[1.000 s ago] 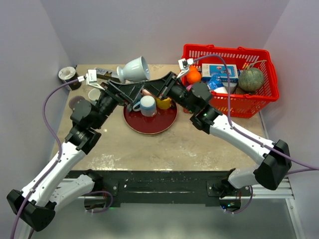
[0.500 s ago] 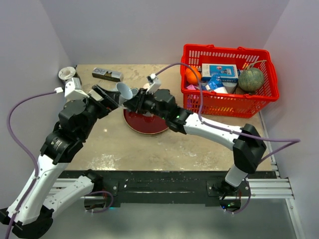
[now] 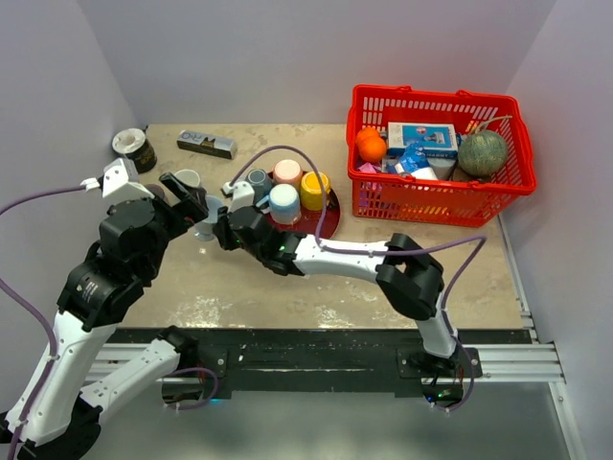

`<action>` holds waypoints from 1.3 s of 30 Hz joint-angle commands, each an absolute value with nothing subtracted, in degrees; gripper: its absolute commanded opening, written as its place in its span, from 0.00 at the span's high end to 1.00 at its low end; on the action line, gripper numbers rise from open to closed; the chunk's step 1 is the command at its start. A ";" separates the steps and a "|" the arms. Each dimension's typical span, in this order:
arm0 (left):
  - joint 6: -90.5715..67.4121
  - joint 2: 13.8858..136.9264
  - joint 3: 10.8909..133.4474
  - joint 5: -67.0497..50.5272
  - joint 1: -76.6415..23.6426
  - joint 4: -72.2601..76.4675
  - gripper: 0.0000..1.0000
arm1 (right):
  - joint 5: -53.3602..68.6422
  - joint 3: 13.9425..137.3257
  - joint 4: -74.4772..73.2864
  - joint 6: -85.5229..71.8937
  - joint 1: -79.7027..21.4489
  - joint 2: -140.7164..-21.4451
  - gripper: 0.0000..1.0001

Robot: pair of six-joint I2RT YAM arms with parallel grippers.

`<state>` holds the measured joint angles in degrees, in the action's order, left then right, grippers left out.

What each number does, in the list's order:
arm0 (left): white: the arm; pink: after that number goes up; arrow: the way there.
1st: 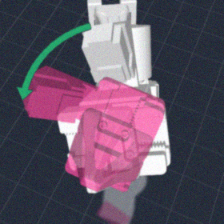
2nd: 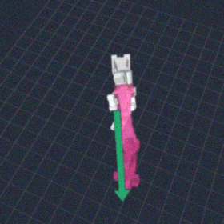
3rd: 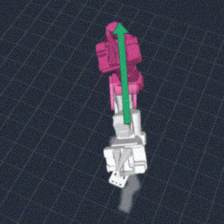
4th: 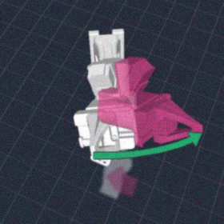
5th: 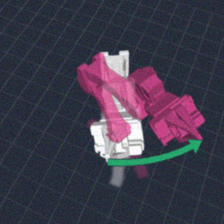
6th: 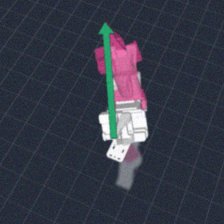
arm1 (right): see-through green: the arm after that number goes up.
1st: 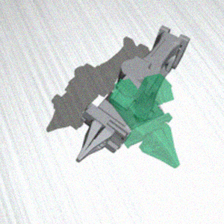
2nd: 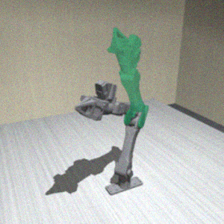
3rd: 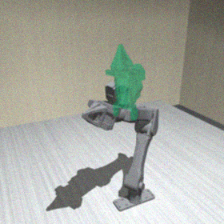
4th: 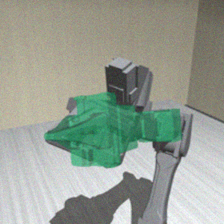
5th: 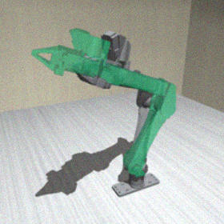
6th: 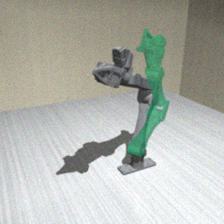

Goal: Turn the mug right side up

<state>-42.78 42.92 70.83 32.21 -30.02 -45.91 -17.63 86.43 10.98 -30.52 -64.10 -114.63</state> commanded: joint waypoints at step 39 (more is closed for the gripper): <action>-39.90 44.65 71.72 31.73 -29.97 -48.34 0.01 | -40.96 118.22 16.88 -11.33 -59.77 -144.67 0.66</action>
<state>-41.21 44.25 70.94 30.46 -30.02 -48.95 -39.13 115.26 16.91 -8.99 -60.12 -145.56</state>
